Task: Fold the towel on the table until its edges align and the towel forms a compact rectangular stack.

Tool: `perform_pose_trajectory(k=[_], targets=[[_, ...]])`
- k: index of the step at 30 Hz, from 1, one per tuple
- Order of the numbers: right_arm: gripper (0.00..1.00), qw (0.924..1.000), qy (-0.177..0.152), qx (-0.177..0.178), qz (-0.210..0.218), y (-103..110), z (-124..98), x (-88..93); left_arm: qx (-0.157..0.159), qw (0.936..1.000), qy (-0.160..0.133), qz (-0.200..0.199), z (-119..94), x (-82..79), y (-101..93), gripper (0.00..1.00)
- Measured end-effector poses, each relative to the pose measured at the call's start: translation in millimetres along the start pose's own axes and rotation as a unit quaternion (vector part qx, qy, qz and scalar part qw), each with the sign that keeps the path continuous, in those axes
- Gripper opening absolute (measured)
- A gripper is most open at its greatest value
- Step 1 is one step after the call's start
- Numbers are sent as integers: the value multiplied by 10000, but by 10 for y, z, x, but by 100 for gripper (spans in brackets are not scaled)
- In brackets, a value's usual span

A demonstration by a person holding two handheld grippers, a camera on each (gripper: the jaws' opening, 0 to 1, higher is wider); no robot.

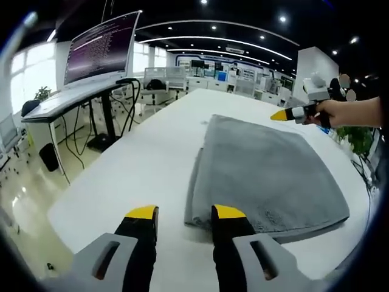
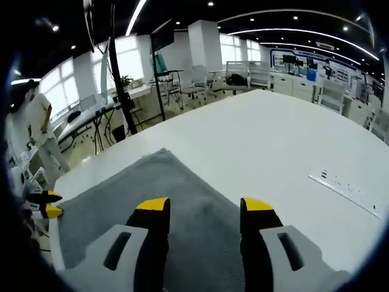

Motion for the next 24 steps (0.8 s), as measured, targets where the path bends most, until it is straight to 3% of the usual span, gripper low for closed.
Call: perform_pose_trajectory(k=[14, 24], targets=[[43, 9977, 331, 526, 262, -567, -331, 392, 200, 9994, 220, 194, 30, -23, -101, 35], [39, 9938, 498, 912, 406, -839, -447, 634, 176, 9993, 303, 115, 61, 22, -106, 30]])
Point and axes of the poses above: the point that each gripper's makers call its tool centre point, and the gripper's own axes: z roughly forward along the fingers, y roughly to its left, x roughly out of its underside, the point moved 2 cm from there along -z, roughly backward along the fingers, and after that the axes turned 2 degrees about -z, right-handed, at the moved point
